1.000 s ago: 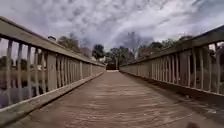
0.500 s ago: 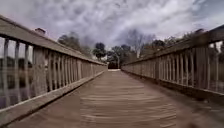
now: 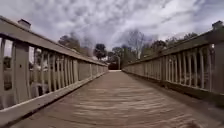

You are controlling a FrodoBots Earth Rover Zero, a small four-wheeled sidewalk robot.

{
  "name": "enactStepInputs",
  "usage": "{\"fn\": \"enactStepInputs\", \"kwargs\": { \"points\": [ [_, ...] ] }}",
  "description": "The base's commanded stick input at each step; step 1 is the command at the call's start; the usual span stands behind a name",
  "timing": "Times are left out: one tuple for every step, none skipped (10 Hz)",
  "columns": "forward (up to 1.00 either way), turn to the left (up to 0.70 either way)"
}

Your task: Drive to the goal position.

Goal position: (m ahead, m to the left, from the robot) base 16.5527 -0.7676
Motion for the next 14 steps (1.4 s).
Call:
{"fn": "enactStepInputs", "kwargs": {
  "points": [
    [0.70,0.00],
    [0.70,0.00],
    [0.70,0.00],
    [0.70,0.00],
    [0.70,0.00],
    [0.70,0.00],
    [0.70,0.00],
    [0.70,0.00],
    [0.70,0.00],
    [0.70,0.00],
    [0.70,0.00],
    [0.70,0.00],
    [0.70,0.00],
    [0.70,0.00]
  ]
}}
